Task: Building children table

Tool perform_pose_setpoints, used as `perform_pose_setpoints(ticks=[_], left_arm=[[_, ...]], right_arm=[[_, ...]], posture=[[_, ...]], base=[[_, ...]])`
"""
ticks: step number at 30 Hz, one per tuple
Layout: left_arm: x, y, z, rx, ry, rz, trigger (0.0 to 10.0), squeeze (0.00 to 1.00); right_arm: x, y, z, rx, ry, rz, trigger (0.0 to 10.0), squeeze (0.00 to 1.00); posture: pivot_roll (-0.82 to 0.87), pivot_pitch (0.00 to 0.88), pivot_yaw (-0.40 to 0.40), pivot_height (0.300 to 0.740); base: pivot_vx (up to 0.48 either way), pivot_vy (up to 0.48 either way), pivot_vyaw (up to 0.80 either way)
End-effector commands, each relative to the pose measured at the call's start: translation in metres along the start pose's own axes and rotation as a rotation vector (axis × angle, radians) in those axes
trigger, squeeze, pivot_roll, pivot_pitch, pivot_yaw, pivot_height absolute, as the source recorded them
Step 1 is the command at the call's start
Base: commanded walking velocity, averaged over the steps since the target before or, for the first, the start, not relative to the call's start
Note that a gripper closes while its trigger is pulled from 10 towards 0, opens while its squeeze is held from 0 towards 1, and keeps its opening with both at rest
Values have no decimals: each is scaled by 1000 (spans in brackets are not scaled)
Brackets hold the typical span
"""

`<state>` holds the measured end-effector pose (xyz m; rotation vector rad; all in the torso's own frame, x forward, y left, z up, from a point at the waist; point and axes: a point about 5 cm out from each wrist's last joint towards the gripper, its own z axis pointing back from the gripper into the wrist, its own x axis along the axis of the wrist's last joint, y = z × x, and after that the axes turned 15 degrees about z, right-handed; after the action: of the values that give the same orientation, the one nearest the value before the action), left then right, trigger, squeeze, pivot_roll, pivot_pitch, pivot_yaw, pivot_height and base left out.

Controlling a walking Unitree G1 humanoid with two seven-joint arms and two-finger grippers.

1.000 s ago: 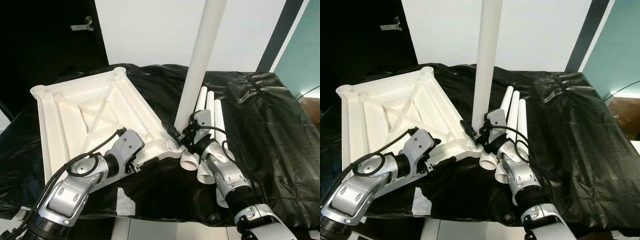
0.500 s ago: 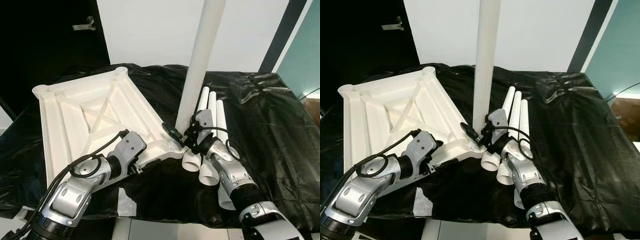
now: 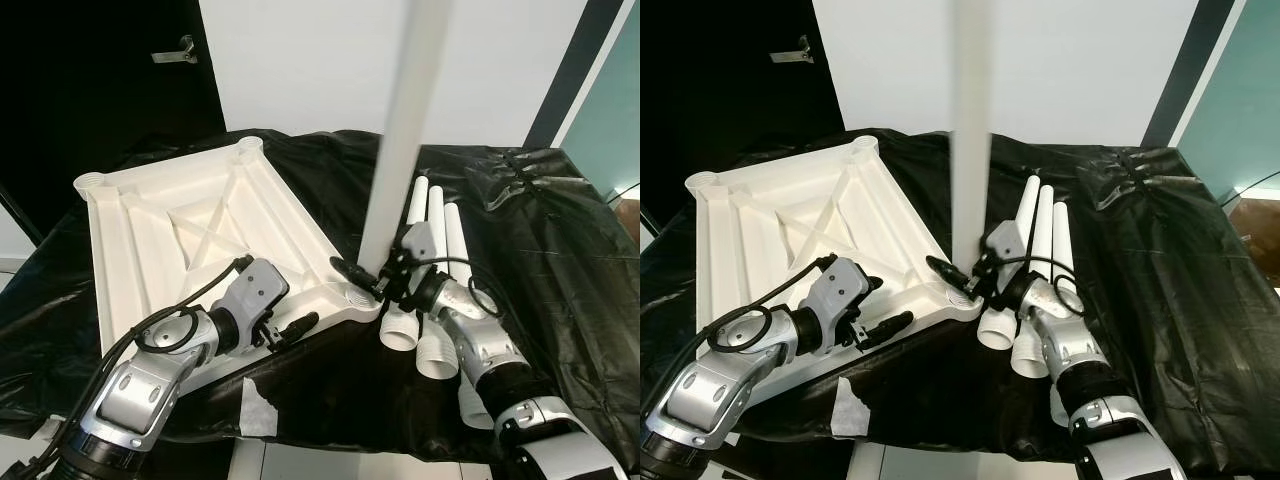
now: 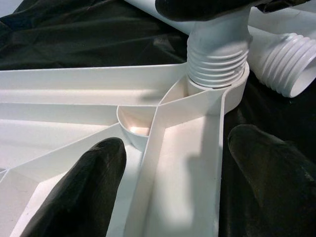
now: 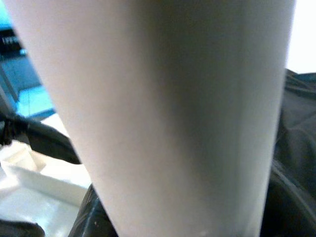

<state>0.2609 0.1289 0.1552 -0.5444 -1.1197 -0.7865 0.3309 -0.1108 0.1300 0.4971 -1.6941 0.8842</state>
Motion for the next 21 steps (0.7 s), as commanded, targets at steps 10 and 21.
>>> perform_pose_setpoints(ticks=[10,21], left_arm=[[5,-2,2,11,-8,-11,10000,0],[7,-2,3,16,-15,-11,10000,0]], right_arm=[[-28,11,3,-115,122,-261,10000,0],[-20,24,-10,-220,164,-43,10000,0]], posture=[[64,4,-11,740],[68,0,-22,740]], base=[[0,0,0],[0,0,0]])
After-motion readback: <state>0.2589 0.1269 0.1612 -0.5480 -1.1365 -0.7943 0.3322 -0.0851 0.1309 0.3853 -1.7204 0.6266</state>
